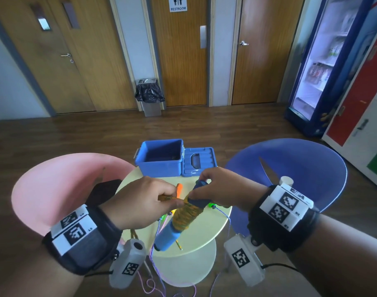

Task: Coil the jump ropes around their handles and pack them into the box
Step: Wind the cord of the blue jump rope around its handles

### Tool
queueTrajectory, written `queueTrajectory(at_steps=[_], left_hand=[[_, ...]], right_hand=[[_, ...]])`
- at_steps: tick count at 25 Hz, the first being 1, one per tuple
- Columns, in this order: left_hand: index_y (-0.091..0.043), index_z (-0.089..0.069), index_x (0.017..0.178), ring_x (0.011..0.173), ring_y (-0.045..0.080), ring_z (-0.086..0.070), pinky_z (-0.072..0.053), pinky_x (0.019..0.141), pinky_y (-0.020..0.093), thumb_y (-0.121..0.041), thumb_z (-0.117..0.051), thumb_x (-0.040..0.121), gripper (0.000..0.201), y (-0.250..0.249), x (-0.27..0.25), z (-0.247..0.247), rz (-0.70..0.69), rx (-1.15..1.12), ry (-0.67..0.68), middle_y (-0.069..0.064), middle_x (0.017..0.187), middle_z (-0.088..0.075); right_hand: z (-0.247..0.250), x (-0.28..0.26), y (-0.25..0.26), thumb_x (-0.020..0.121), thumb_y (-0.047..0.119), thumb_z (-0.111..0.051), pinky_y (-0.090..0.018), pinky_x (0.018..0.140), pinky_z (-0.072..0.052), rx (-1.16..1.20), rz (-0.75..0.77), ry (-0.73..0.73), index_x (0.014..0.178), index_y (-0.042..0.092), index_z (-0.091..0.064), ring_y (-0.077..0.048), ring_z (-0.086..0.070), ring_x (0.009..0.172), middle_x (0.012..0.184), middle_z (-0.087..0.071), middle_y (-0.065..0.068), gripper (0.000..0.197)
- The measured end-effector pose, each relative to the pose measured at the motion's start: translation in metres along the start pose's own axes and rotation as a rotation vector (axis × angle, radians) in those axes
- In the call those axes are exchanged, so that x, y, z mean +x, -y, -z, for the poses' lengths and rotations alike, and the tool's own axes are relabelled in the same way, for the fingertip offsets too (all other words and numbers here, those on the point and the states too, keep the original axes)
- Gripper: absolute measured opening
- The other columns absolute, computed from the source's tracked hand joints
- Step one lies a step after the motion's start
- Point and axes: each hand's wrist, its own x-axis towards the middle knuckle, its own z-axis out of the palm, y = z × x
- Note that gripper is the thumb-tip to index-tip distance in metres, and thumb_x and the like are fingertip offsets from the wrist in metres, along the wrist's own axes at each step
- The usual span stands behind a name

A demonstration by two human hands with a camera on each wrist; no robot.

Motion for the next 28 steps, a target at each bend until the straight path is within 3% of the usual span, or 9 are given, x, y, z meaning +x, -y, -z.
queueTrajectory(at_steps=[4,7,10,13,16,19,22,24,28], left_hand=[[-0.03,-0.061,0.066,0.069,0.008,-0.056,-0.04,0.063,0.016,-0.045,-0.07,0.088,0.028,0.004,0.001,-0.005,-0.057,-0.262,-0.011,-0.012,0.069,-0.058],[-0.043,-0.069,0.076,0.088,0.01,-0.066,-0.052,0.081,0.028,-0.047,-0.068,0.084,0.009,-0.001,-0.003,-0.014,-0.045,-0.455,0.051,-0.008,0.089,-0.071],[-0.018,-0.071,0.081,0.073,0.01,-0.062,-0.052,0.07,0.027,-0.048,-0.066,0.081,0.031,-0.005,-0.003,-0.02,0.008,-0.607,0.09,-0.001,0.075,-0.068],[-0.003,-0.067,0.076,0.066,0.006,-0.057,-0.046,0.065,0.017,-0.028,-0.066,0.084,0.026,-0.011,-0.004,-0.02,0.025,-0.813,0.083,-0.004,0.066,-0.061],[-0.009,-0.064,0.068,0.061,0.01,-0.055,-0.045,0.061,0.017,-0.022,-0.067,0.085,0.022,-0.014,-0.006,-0.021,0.05,-1.077,0.099,0.0,0.063,-0.057],[-0.01,-0.061,0.069,0.061,0.015,-0.05,-0.044,0.06,0.023,-0.027,-0.074,0.084,0.026,-0.019,-0.005,-0.021,0.059,-1.433,0.21,0.006,0.066,-0.05],[-0.019,-0.061,0.066,0.053,0.008,-0.049,-0.042,0.054,0.02,-0.021,-0.059,0.09,0.025,-0.025,-0.002,-0.021,0.095,-1.505,0.225,-0.004,0.06,-0.051],[-0.022,-0.054,0.066,0.047,0.008,-0.035,-0.033,0.05,0.021,-0.026,-0.069,0.083,0.023,-0.03,0.002,-0.028,0.174,-1.522,0.139,-0.006,0.054,-0.039],[-0.022,-0.04,0.067,0.044,0.009,-0.017,-0.013,0.048,0.026,-0.023,-0.064,0.078,0.027,-0.055,0.011,-0.042,0.313,-1.674,-0.157,-0.006,0.053,-0.021]], right_hand=[[0.011,-0.009,-0.001,0.081,0.036,-0.078,-0.023,0.046,-0.033,0.116,0.099,0.195,0.097,0.011,-0.063,-0.015,-0.043,0.05,0.069,-0.055,-0.008,0.033],[0.022,-0.015,-0.004,0.086,0.022,-0.074,-0.022,0.043,-0.029,0.216,0.184,0.334,0.104,0.005,-0.06,-0.011,-0.039,0.046,0.067,-0.053,-0.007,0.029],[0.03,-0.019,-0.005,0.083,0.02,-0.07,-0.02,0.043,-0.03,0.256,0.255,0.41,0.109,0.002,-0.059,-0.013,-0.04,0.049,0.066,-0.054,-0.006,0.033],[0.032,-0.019,-0.009,0.08,0.022,-0.069,-0.022,0.045,-0.031,0.317,0.311,0.448,0.108,0.007,-0.062,-0.019,-0.043,0.056,0.072,-0.054,-0.014,0.033],[0.03,-0.016,-0.017,0.076,0.028,-0.078,-0.029,0.052,-0.027,0.517,0.344,0.569,0.107,0.018,-0.065,-0.031,-0.04,0.065,0.088,-0.048,-0.025,0.036],[0.026,-0.014,-0.026,0.075,0.035,-0.083,-0.039,0.061,-0.022,0.673,0.385,0.639,0.116,0.012,-0.061,-0.044,-0.035,0.086,0.103,-0.044,-0.028,0.052],[0.028,-0.02,-0.026,0.081,0.032,-0.079,-0.028,0.057,-0.034,0.847,0.512,0.65,0.12,0.003,-0.05,-0.029,-0.053,0.065,0.095,-0.057,-0.018,0.056],[0.024,-0.025,-0.018,0.084,0.027,-0.076,-0.024,0.047,-0.031,1.033,0.582,0.631,0.119,0.006,-0.049,-0.012,-0.056,0.057,0.094,-0.059,-0.01,0.049],[0.005,-0.022,-0.003,0.077,0.031,-0.083,-0.024,0.05,-0.036,1.14,0.629,0.297,0.106,0.016,-0.056,-0.022,-0.051,0.062,0.089,-0.053,-0.015,0.042]])
